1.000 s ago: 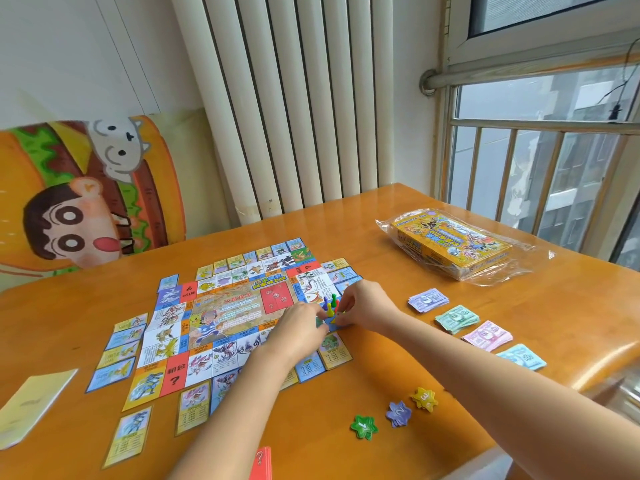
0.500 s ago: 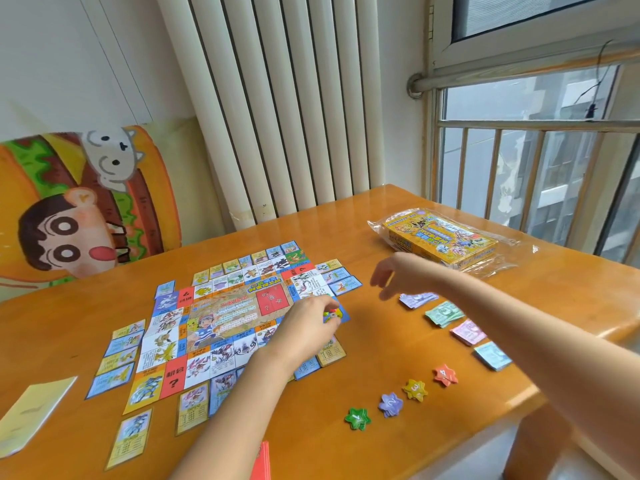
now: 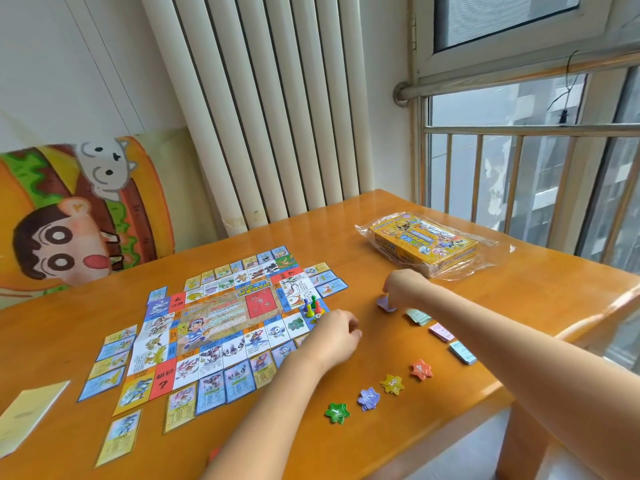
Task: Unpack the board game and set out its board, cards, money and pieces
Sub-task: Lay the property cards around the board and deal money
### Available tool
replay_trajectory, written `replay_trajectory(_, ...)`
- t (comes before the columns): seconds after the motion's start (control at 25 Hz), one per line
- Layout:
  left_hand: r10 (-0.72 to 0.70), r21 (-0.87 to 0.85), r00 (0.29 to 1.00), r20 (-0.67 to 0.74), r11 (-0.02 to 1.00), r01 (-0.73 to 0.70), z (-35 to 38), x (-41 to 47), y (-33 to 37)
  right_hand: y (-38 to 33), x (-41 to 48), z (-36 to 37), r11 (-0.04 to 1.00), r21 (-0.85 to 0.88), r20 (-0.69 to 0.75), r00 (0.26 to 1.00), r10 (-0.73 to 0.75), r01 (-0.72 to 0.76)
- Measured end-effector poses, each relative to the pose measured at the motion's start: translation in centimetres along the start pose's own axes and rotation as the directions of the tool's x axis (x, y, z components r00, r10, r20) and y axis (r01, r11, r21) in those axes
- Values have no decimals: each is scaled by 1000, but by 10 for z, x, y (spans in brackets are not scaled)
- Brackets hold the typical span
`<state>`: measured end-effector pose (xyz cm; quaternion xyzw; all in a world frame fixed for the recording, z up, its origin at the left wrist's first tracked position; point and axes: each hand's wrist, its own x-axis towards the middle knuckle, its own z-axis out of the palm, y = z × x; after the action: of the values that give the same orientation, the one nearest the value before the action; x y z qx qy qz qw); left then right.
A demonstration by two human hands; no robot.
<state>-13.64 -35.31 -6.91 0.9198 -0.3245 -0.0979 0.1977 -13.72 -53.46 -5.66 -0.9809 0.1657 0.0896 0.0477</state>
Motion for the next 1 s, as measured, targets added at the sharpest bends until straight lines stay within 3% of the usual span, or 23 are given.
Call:
replay_trajectory(0.28,-36,-25,996,-83,999,34,-22,-25,-17,-30,-17,25,990,-21,6,991,-136,136)
replay_trajectory(0.52,-105,-79,979,-175,993,92,-33,-62,-31,-61,-52,34,970,48,-81,969,-234,238)
replay_trajectory(0.76,-107,196,988,-108,972,127,-41,-121,-61,-107,-91,36,946,-2,-91,942,-322,323)
replay_trajectory(1.0,-124,184,984,-127,972,146,-35,-163,-82,-141,-134,47,892,24,-57,891,-450,452)
